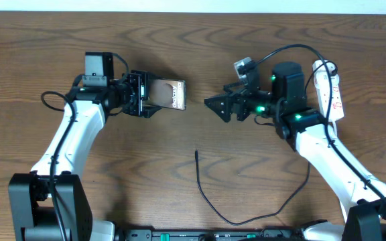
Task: Plug charger to phone and switch on socket
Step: 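Close the right gripper on the phone's right edge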
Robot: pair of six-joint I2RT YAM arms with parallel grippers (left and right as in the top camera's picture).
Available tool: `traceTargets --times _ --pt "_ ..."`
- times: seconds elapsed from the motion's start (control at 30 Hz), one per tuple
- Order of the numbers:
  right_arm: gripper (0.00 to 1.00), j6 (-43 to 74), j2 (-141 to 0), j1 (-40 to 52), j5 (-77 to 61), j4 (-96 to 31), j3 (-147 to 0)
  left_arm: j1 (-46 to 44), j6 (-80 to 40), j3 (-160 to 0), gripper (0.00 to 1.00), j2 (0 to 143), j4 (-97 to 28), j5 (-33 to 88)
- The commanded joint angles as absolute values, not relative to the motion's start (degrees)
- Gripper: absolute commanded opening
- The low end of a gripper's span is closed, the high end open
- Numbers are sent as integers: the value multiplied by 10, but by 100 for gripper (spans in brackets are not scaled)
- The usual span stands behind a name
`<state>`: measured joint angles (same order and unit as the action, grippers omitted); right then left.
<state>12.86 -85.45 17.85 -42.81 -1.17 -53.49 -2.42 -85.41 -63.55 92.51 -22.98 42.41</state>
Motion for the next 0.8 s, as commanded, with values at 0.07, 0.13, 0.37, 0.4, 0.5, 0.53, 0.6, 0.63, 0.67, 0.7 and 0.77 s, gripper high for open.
traceTargets --times 0.07,0.13,0.37,0.4,0.5,0.53,0.6,0.63,0.67,0.7,0.77 --pt "95 153 -855 209 -359 -11 -545 -62 -845 -647 7 912 -231 382" --pt "95 154 -855 212 -359 -11 -545 -71 -846 -647 7 912 -231 379" --pt "92 159 -856 221 -359 -12 -545 -94 -858 -647 7 912 -231 379" --pt "92 159 -857 223 -359 -12 -545 -98 -863 -647 7 912 -230 379" --pt "91 167 -864 232 -358 -10 -545 -107 -874 -647 7 912 -227 379" --pt "91 168 -866 234 -357 -10 -545 -110 -876 -647 7 912 -222 379" --pt "91 181 -874 241 -343 -10 -545 -115 -881 -647 7 912 -214 379" --pt "90 187 -877 243 -337 -10 -545 -117 -887 -647 7 912 -213 379" --pt "90 192 -881 245 -333 -8 -545 -120 -894 -647 7 912 -210 379" --pt "90 193 -883 246 -333 -6 -545 -122 -897 -647 7 912 -206 379" --pt "90 193 -886 248 -333 -2 -545 -126 -900 -647 7 912 -202 381"
